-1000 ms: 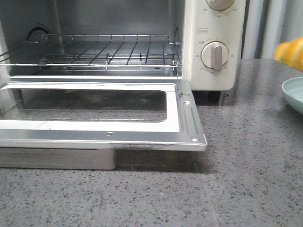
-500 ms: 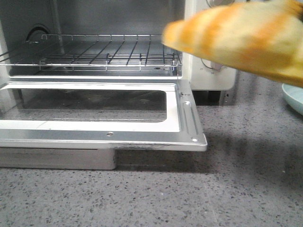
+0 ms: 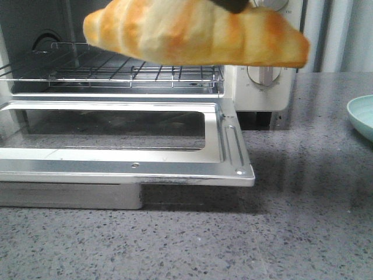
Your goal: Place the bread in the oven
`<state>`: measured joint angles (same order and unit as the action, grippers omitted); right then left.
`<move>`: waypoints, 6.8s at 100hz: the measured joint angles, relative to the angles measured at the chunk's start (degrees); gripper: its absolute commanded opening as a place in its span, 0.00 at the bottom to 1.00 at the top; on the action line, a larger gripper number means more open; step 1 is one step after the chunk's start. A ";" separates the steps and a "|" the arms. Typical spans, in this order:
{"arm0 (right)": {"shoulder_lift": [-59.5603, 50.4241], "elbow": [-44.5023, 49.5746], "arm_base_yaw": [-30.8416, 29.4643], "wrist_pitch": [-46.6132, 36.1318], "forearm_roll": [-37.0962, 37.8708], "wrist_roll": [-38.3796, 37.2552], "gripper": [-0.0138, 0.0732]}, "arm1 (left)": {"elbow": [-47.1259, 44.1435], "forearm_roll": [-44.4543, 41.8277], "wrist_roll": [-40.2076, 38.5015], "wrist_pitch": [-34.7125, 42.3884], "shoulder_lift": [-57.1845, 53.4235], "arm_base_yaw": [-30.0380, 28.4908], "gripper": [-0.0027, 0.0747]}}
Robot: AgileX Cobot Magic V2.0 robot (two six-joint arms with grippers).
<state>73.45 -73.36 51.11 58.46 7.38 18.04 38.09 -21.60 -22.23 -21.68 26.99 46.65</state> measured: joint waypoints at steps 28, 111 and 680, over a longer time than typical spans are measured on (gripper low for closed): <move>5.02 -0.69 4.55 -4.55 18.47 -8.73 0.08 | 0.00 0.00 0.00 0.00 0.00 0.00 0.01; 15.41 -1.82 2.25 -19.07 34.37 -16.40 0.08 | 0.00 0.00 0.00 0.00 0.00 0.00 0.01; -51.72 57.16 -49.10 -41.82 -4.98 -23.90 0.08 | -24.64 -1.42 8.16 35.30 0.00 -43.80 0.01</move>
<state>21.73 -16.20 2.01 16.63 2.40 -5.86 13.46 -23.02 -14.07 13.61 26.99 2.85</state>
